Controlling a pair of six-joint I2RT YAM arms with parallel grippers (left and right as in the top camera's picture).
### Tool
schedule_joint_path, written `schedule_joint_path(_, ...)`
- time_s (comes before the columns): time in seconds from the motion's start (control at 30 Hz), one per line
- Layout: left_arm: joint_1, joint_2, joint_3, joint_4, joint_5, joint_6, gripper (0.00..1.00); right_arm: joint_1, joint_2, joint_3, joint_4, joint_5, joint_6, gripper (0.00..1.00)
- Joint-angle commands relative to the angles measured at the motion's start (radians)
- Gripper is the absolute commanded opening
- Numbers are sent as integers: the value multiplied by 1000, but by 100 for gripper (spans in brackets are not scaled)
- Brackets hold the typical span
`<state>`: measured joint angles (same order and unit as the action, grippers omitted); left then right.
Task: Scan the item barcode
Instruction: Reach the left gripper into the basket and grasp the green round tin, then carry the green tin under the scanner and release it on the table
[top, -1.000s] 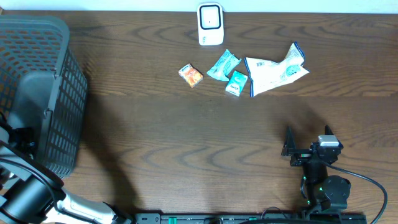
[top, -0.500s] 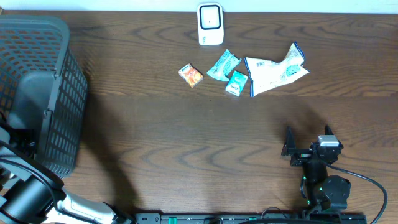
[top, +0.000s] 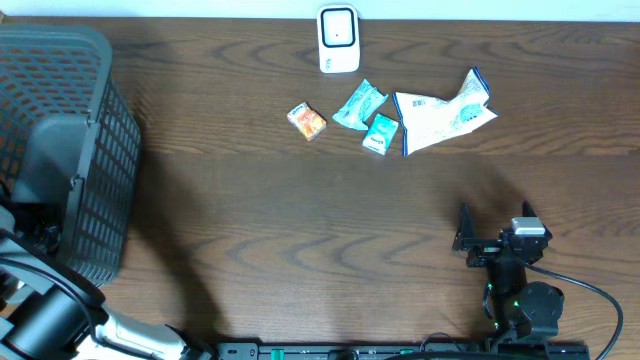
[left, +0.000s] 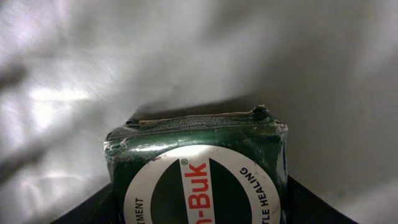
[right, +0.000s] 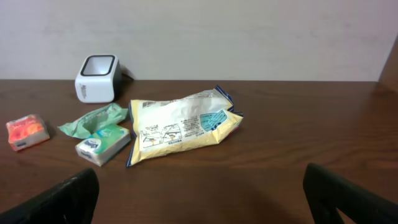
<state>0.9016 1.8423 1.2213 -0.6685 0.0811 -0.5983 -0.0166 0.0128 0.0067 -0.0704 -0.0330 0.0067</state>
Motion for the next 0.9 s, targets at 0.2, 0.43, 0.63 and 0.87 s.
schedule_joint_path(0.2, -2, -270, 0, 42, 197, 3, 62, -5, -3, -1, -4, -3, 3, 99)
schedule_joint_path(0.43, -40, -504, 0, 183, 472, -135, 62, -5, -3, -1, -4, -3, 3, 99)
schedule_joint_path(0.63, -200, -644, 0, 338, 521, -217, 63, -5, -3, -1, -4, -3, 3, 99)
schedule_joint_path(0.87, -555, -692, 0, 450, 505, -219, 62, -5, -3, -1, -4, -3, 3, 99)
